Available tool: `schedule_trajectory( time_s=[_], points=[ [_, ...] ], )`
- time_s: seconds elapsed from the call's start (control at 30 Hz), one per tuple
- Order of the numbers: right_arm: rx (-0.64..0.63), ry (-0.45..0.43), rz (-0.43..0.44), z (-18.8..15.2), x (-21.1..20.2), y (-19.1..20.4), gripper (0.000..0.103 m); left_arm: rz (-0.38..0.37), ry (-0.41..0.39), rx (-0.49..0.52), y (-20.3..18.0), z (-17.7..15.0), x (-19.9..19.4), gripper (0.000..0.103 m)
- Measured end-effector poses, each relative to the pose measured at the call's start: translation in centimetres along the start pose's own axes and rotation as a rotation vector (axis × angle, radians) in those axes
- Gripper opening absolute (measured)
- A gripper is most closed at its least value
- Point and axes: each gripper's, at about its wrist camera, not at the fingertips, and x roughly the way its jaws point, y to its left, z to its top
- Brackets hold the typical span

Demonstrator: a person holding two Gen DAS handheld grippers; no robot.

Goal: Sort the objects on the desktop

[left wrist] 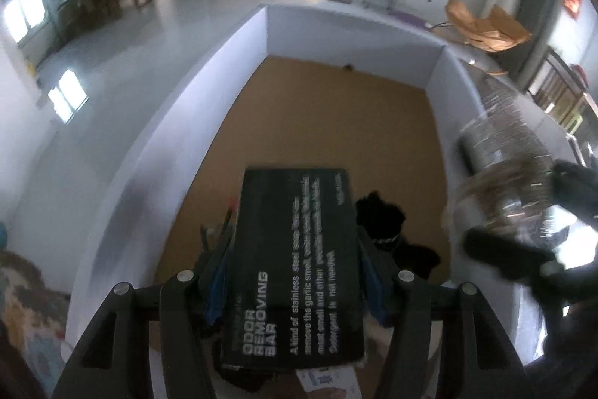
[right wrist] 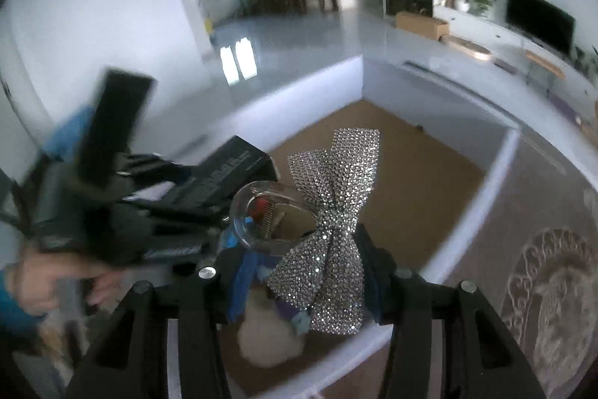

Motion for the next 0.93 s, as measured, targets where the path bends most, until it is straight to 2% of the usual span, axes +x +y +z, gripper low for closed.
schedule_trajectory(
  time_s=[0.03,0.07,0.1,0.13,0.2,0.27,0.37,0.43,0.5,0.57,0.67,0.8,0.87,0.93],
  points=[
    [0.008,0.058,0.019,-0.1,1.5,0.0,0.064,0.020,0.003,-0.010,0.1,-0.4,-0.1,0.069],
    [0.014,0.081,0.033,-0.3,2.1,0.0,0.071,0.029,-0.006,-0.014,0.1,-0.7,-0.5,0.071],
    [0.018,0.094,0.047,-0.3,2.4,-0.2,0.085,0.038,-0.015,-0.017,-0.3,-1.1,-0.8,0.077],
    [0.019,0.097,0.053,-0.5,2.5,-0.3,0.091,0.057,-0.031,-0.022,-0.7,-1.3,-1.2,0.086],
    [0.026,0.072,0.055,-0.8,1.6,-0.9,0.091,0.102,-0.082,-0.049,-1.0,-2.0,-2.4,0.094],
    [0.047,0.028,0.049,-0.5,0.1,-1.8,0.094,0.125,-0.127,-0.081,0.0,-2.5,-3.3,0.097],
    [0.053,-0.030,0.003,-0.1,-2.0,-2.5,0.101,0.149,-0.148,-0.133,0.3,-2.7,-4.1,0.100],
    [0.050,-0.028,-0.051,0.0,-2.3,-2.5,0.103,0.187,-0.139,-0.144,0.2,-3.0,-4.1,0.103],
    [0.049,-0.002,-0.084,-0.3,-2.6,-2.7,0.103,0.282,-0.130,-0.158,-0.3,-3.3,-4.3,0.103],
    [0.045,0.014,-0.094,-0.8,-2.2,-3.0,0.103,0.328,-0.163,-0.153,-0.5,-4.2,-5.5,0.103],
    [0.044,0.024,-0.094,-1.7,-1.9,-3.2,0.103,0.313,-0.206,-0.180,-0.8,-4.7,-6.6,0.103],
    [0.042,0.026,-0.096,-2.5,-2.1,-3.2,0.103,0.232,-0.228,-0.280,0.0,-5.2,-7.7,0.103],
    [0.041,0.022,-0.097,-2.5,-2.1,-3.2,0.103,0.232,-0.267,-0.303,0.0,-5.6,-8.5,0.103],
    [0.036,0.015,-0.099,-2.5,-2.5,-3.1,0.103,0.265,-0.280,-0.286,-0.4,-5.7,-8.9,0.103]
  ],
)
